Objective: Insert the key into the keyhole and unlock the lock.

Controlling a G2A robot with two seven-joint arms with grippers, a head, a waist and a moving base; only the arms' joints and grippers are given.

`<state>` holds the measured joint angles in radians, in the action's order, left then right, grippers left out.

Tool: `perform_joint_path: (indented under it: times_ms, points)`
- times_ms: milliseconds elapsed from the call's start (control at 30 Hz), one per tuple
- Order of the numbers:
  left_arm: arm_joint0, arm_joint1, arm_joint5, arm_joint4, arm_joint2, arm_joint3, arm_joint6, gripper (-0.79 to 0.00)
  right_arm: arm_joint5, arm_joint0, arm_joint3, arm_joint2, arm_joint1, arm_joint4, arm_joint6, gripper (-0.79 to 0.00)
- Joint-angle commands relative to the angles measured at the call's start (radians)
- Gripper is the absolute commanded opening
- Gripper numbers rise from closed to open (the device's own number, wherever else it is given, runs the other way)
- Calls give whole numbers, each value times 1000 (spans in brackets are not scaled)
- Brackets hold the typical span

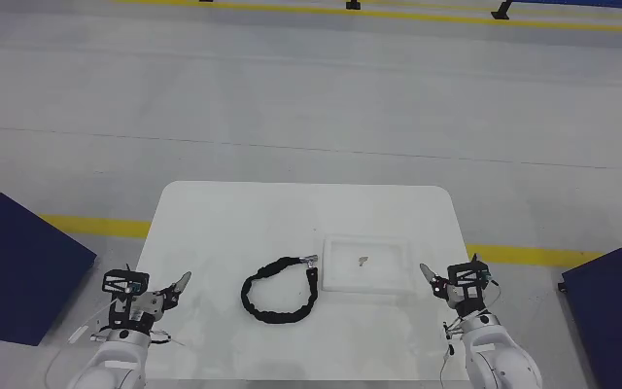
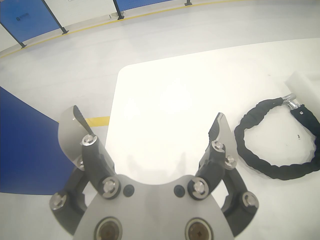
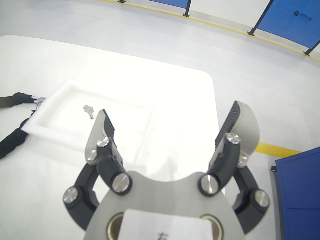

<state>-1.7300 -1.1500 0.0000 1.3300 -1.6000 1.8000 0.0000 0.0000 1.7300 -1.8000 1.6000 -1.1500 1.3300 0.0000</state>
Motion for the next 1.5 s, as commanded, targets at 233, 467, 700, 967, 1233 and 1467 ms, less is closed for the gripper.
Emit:
perform_joint_path:
  times_ms: [233,467,700,967,1233,1467]
  points:
    - [0,0,0,0,0,0,0,0,-59,-2,-40,47,7,57,34,0]
    - [0,0,0,0,0,0,0,0,-190,-53,-139,106,26,214,169,0]
    - [0,0,0,0,0,0,0,0,-452,-196,-197,97,49,363,328,0]
    - [0,0,0,0,0,0,0,0,-833,-445,-153,-33,65,363,550,0]
    - [0,0,0,0,0,0,0,0,-1012,-731,53,-276,65,196,808,0]
    - [0,0,0,0,0,0,0,0,-1012,-945,304,-546,72,165,808,0]
